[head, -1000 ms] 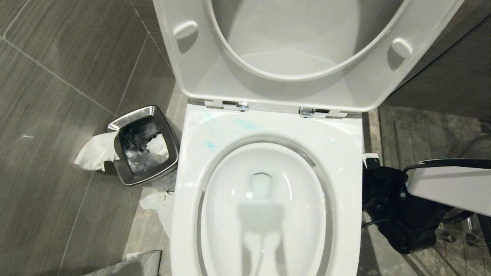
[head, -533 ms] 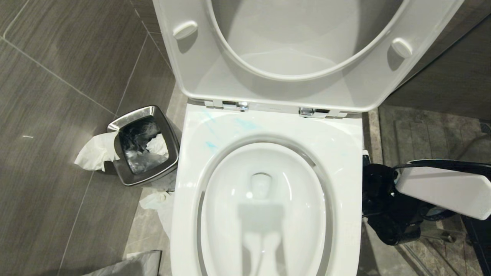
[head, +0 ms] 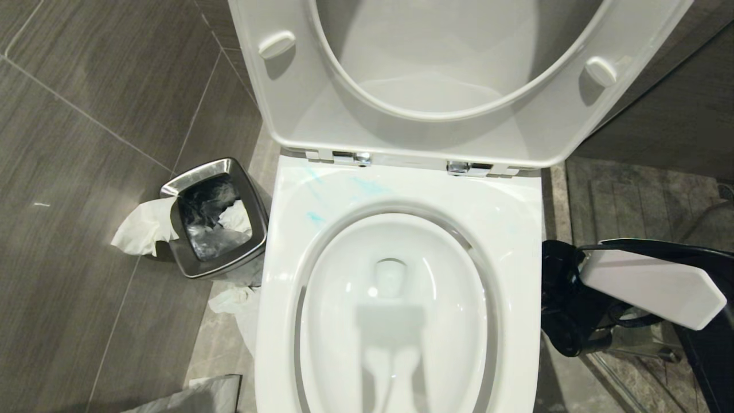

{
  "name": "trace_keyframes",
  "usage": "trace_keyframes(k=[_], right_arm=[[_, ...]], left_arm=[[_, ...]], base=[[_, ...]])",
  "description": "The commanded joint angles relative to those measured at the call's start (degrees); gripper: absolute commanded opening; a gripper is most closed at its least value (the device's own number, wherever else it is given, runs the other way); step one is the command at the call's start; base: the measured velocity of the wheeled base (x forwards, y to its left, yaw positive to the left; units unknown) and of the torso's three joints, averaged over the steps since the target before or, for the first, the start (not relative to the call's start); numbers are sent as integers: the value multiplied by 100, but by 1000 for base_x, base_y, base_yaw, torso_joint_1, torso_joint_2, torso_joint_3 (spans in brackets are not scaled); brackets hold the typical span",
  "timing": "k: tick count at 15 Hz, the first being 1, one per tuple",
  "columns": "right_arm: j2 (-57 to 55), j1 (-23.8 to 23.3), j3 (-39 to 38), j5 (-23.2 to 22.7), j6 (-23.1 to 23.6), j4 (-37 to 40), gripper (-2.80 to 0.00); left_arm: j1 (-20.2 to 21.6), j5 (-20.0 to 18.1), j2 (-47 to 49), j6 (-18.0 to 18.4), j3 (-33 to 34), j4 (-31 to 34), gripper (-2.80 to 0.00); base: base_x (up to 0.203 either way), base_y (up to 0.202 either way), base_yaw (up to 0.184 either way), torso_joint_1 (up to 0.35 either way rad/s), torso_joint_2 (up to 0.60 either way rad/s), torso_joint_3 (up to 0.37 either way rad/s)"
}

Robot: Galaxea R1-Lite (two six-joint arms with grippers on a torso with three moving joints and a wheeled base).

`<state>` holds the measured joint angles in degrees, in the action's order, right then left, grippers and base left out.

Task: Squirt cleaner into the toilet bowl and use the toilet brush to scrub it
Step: Pour in the cleaning agent

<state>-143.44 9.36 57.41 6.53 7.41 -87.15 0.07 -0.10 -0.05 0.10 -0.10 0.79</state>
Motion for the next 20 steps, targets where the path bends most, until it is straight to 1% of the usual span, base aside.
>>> trace_keyframes(k=[1,9,16,17,20], right_arm=[[-87,-25,195,0,100,-51,0],[-479,-63,1046,-3,296,-51,0],[-804,-134,1544,-12,496,-51,0],[-880,-156,1658,-41,508,-51,0],[-1004,-323,1958,-460,713,-51,0]], left_arm=[[-5,1,5,-1,1,0,-280],[-7,1,5,-1,1,0,-280],[1,1,5,-1,1,0,-280],[-6,1,5,-1,1,0,-280],[1,1,5,-1,1,0,-280]], base=[[0,0,0,0,0,0],[0,0,0,0,0,0],[0,0,0,0,0,0],[0,0,0,0,0,0],[0,0,0,0,0,0]])
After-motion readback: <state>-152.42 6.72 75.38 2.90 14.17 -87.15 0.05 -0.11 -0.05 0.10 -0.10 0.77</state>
